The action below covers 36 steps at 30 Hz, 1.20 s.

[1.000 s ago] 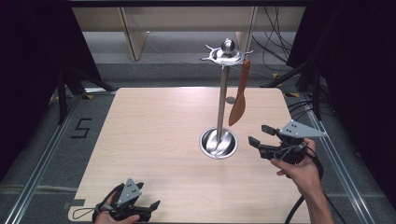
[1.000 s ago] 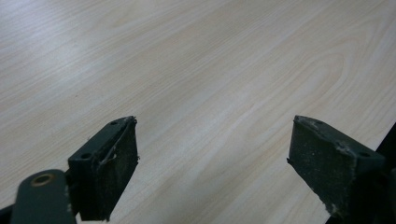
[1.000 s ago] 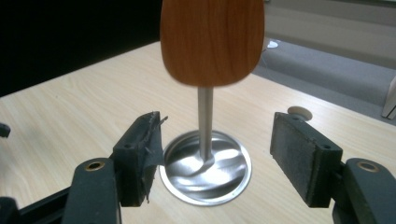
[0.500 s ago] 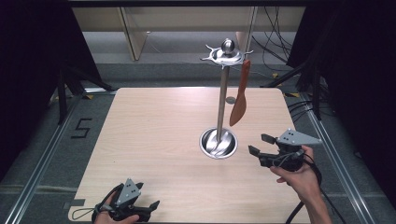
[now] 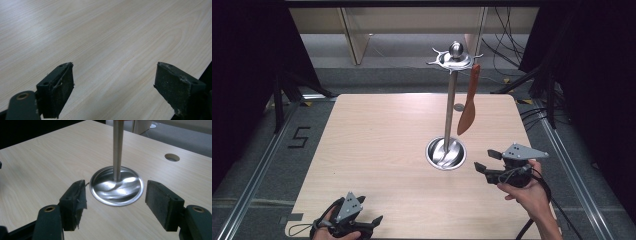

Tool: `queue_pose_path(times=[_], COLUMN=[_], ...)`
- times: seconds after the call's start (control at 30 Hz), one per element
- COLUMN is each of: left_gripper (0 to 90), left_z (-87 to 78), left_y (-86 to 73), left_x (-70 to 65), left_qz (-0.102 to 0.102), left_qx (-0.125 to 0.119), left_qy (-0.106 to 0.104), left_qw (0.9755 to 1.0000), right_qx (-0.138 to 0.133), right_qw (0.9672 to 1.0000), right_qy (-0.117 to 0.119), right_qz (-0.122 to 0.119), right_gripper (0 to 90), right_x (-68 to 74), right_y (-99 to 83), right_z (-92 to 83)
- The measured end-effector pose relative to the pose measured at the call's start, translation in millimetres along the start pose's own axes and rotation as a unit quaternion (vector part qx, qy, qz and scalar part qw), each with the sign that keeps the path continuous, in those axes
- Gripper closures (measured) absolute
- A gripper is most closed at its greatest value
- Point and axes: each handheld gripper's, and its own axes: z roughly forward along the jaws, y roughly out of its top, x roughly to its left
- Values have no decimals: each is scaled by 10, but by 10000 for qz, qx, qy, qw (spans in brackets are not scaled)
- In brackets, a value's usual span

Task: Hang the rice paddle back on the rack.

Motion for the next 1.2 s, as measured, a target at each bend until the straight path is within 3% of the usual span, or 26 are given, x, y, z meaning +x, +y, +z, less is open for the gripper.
queue_pose_path(times=[0.03, 0.1, 0.2, 0.23, 0.27, 0.33, 0.4, 0.53, 0.57, 0.7, 0.77, 0.8, 0.87, 0.9, 1.17, 1.2], left_gripper=[151, 151, 151, 150, 151, 150, 151, 150, 151, 151, 151, 151, 150, 151, 151, 151], left_z=[0, -3, -5, 0, -1, -9, -10, -12, -17, -17, -17, -18, -17, -17, -16, -16], left_y=[-2, 3, -1, -4, -2, 5, 5, 4, 7, 8, 7, 7, 6, 6, 5, 5], left_x=[11, 9, -2, 15, 15, 7, -3, -8, 1, 1, 0, 0, 1, 1, 1, 1], left_qz=[86, 77, 6, 85, 116, 111, 95, 64, 147, 156, 160, 162, 158, 156, 155, 158], left_qx=[17, 13, -6, 32, 39, 109, 74, 76, 73, 74, 77, 75, 72, 80, 81, 80], left_qy=[36, 15, -1, 42, 48, 46, 0, 7, 9, 6, 9, 13, 14, 4, 8, 8], left_qw=[10000, 10000, 10000, 9999, 9999, 9999, 9999, 10000, 9999, 9999, 9998, 9998, 9998, 9998, 9998, 9998], right_qx=[16, -6, 74, 28, 92, 86, 114, 192, 125, 212, 204, 270, 237, 306, 322, 354], right_qw=[10000, 10000, 9999, 10000, 9999, 9999, 9999, 9997, 9997, 9996, 9995, 9993, 9994, 9992, 9992, 9991], right_qy=[19, 18, 67, 45, 62, 66, 101, 156, 152, 205, 198, 249, 245, 254, 236, 235], right_qz=[30, -50, 66, 69, -73, -126, 26, -4, -125, 2, -120, 7, -72, 51, -7, 82], right_gripper=[340, 340, 338, 338, 337, 335, 328, 312, 307, 305, 305, 305, 305, 305, 305, 304], right_x=[8, 5, 31, 35, 14, 17, 55, 84, 72, 121, 112, 129, 118, 135, 98, 114], right_y=[-4, -12, -27, -35, -42, -53, -69, -98, -103, -143, -161, -171, -191, -202, -286, -298], right_z=[1, 11, 10, 22, 17, 28, 33, 44, 58, 70, 78, 75, 84, 74, 65, 60])
